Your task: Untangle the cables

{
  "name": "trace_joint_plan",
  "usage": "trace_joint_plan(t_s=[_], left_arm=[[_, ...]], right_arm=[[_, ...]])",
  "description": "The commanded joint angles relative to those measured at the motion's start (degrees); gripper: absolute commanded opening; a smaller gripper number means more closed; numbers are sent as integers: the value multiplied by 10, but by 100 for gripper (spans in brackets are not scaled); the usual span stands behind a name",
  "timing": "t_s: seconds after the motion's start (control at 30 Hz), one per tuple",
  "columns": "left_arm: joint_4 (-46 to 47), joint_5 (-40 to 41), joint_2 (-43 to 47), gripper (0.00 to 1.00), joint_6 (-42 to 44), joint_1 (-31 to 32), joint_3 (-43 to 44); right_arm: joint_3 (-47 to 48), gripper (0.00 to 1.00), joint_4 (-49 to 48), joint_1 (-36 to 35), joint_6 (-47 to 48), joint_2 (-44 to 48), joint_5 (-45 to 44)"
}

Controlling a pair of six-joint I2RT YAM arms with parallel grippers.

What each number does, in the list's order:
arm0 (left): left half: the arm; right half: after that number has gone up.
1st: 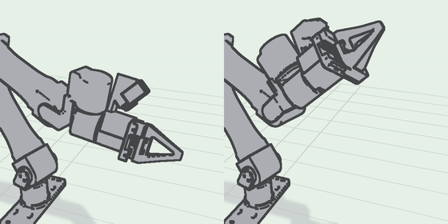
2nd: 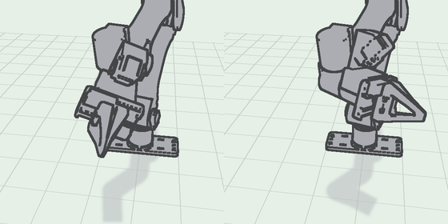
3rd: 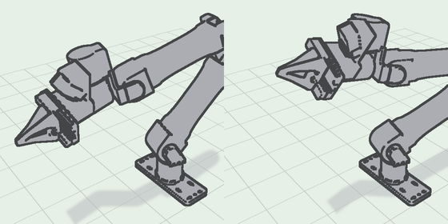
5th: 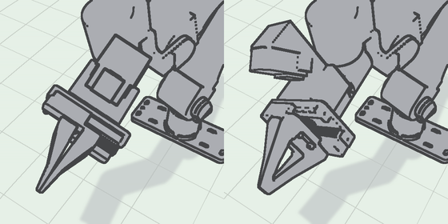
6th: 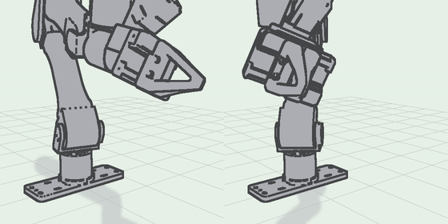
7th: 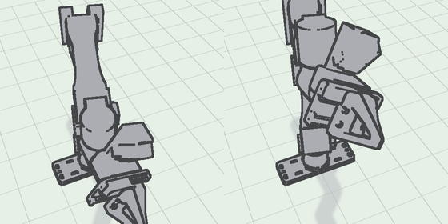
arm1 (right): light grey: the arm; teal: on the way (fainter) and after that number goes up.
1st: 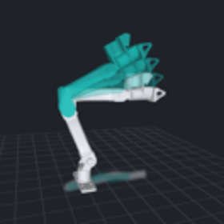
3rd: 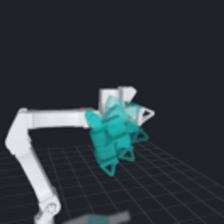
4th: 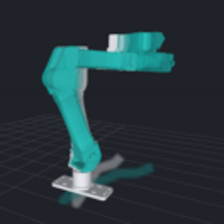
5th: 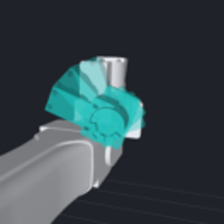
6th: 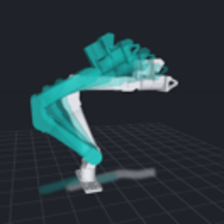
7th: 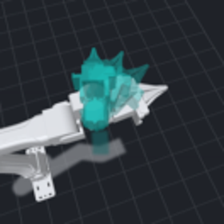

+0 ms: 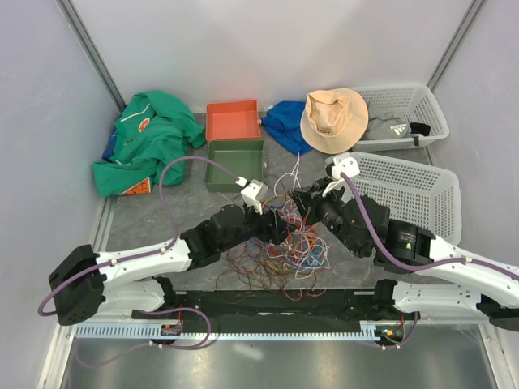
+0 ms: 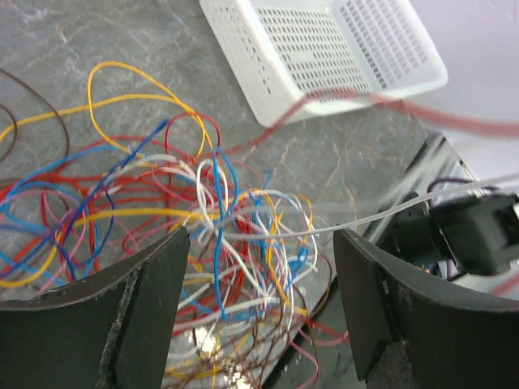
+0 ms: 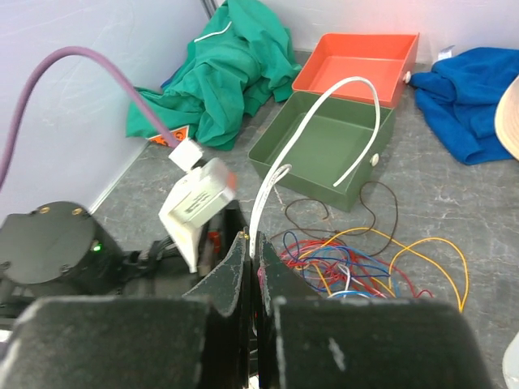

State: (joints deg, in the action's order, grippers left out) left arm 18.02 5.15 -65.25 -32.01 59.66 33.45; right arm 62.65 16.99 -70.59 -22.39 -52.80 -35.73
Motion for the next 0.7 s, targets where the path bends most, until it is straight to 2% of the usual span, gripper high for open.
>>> trace_joint_plan(t_s=[0.0,0.07,0.1,0.13,0.17,0.2,0.27,0.3,0.37,0.4,0.5,0.67], left_arm=[[68,16,-37,78,25,4,46],[69,11,-54,74,25,3,56],[66,12,-57,60,25,4,58],[60,16,-53,54,24,4,61],[47,24,-49,48,25,3,60],[39,30,-44,39,26,3,57],[14,50,-19,30,27,3,50],[5,57,-9,21,32,3,49],[-11,75,21,2,35,4,43],[-32,79,29,2,36,3,43],[-94,94,72,2,38,3,49],[-214,155,162,2,32,4,60]], right_arm=[[3,0,-16,2,-12,17,11],[-2,0,-16,2,-11,22,8],[-3,0,-14,2,-12,25,3],[-4,6,-10,2,-12,30,1],[-9,15,-9,2,-10,30,0],[-11,33,-8,2,-7,37,0],[-18,49,-8,2,-5,42,-5],[-20,60,-8,2,-5,46,-7],[-24,66,-10,1,-3,46,-10],[-24,73,-8,2,-3,47,-10],[-27,84,-3,2,-3,51,-13],[-42,90,16,2,-4,80,-41]])
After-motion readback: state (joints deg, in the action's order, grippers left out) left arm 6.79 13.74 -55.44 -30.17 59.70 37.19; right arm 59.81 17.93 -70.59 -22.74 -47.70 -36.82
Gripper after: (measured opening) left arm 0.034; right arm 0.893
